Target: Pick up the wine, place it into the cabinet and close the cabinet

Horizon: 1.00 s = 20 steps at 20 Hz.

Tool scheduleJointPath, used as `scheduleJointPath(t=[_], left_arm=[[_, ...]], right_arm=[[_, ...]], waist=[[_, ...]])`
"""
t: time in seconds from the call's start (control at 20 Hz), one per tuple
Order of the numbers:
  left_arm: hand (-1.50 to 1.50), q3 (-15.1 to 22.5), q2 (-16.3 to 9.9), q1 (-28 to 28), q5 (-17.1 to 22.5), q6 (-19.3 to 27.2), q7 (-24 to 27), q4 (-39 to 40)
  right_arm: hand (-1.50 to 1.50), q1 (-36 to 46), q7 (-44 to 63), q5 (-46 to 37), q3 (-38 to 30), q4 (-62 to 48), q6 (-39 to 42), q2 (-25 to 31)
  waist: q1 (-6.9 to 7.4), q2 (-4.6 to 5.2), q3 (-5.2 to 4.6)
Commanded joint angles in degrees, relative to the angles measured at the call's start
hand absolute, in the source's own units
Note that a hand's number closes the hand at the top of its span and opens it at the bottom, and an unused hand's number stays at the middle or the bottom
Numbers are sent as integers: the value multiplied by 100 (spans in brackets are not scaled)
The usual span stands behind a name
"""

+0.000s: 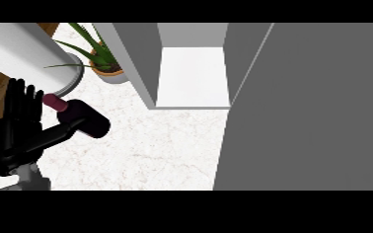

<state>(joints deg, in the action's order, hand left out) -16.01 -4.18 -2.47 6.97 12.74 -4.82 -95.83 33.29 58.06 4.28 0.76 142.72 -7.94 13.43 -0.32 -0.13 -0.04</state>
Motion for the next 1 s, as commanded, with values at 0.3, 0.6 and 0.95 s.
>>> scheduleJointPath(t=[0.3, 0.6, 0.95], left_arm=[[-150, -197, 74, 238, 239, -391, 965, 1028], [-150, -553, -197, -64, 563, -773, 1487, 2054], [-150, -499, -133, 134, 557, -951, 1918, 2517]], right_arm=[[-150, -421, 352, 583, -100, 852, 1, -73], [-150, -47, 370, 1041, -621, 543, 138, 184], [-150, 231, 783, 79, 273, 758, -302, 1]], waist=[[-7, -1, 3], [-19, 8, 2], [2, -7, -3]])
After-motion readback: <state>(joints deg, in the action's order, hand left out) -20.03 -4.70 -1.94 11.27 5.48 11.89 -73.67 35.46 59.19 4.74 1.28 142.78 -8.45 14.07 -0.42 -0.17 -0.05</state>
